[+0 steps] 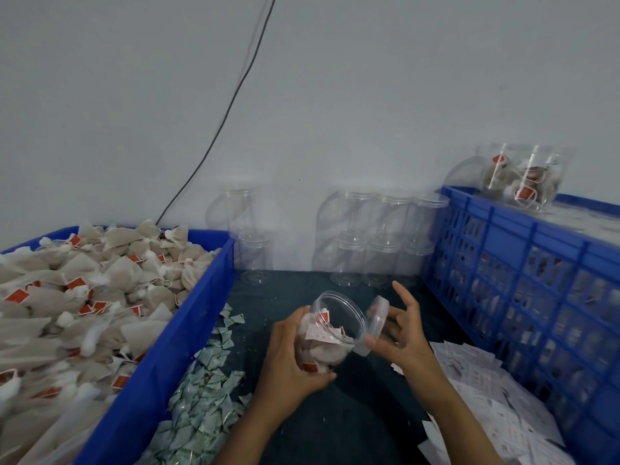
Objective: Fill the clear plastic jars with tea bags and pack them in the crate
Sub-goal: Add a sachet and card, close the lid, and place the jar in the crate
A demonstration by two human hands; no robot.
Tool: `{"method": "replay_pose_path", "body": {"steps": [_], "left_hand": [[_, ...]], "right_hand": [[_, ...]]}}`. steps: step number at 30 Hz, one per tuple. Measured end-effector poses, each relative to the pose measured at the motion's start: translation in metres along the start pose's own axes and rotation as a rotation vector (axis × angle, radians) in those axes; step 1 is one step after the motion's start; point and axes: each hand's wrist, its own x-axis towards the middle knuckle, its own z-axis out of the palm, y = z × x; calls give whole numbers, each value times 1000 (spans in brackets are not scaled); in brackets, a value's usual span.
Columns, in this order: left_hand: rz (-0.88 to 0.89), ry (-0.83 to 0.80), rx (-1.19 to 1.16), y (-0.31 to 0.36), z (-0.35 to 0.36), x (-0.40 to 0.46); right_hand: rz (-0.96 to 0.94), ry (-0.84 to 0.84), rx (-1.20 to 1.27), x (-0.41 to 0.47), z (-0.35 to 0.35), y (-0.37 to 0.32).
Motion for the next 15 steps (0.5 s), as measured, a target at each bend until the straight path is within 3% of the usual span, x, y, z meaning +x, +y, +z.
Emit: {"method": "replay_pose_path", "body": {"steps": [4,10,15], "left_hand": [[38,-56,80,3,2,2],[57,-125,178,8,4,1],[-88,-3,-239,11,8,0]], "right_hand": [[-96,18,-1,-5,18,-5],[-202,18,-300,-7,31,2],[-215,225,-211,-3,31,-1]]}}
